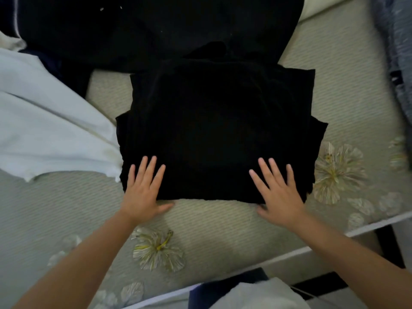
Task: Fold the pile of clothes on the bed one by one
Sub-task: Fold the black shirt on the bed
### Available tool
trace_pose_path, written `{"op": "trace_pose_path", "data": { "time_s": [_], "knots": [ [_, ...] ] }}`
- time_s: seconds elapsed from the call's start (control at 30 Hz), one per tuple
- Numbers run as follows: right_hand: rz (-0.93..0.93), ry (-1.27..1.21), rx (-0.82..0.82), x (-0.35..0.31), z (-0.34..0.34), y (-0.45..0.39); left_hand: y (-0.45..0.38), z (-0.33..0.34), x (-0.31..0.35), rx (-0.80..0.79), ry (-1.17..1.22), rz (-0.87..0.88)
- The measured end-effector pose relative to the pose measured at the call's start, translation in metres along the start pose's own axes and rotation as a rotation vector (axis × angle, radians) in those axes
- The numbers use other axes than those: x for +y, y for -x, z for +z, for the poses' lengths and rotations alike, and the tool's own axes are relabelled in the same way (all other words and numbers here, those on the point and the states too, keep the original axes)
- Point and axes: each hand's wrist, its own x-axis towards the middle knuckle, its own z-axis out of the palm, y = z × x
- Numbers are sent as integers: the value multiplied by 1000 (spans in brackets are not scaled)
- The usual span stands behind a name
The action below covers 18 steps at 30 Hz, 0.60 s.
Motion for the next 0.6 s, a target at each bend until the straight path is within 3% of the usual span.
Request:
{"op": "trace_pose_path", "data": {
  "time_s": [0.17,0.27,0.4,0.53,0.6],
  "knots": [
    [146,-62,108,-4,12,-17,-22,-7,-9,145,36,-76],
    [184,-98,93,-3,19,-23,-32,-2,-14,138,51,-133],
    [149,-105,-17,0,24,4,-10,5,6,-37,55,-166],
    [86,-61,113,-8,35,65,53,20,51,-241,8,-121],
    [114,23,-37,-9,44,96,78,28,79,-336,-25,-72]
  ]
}}
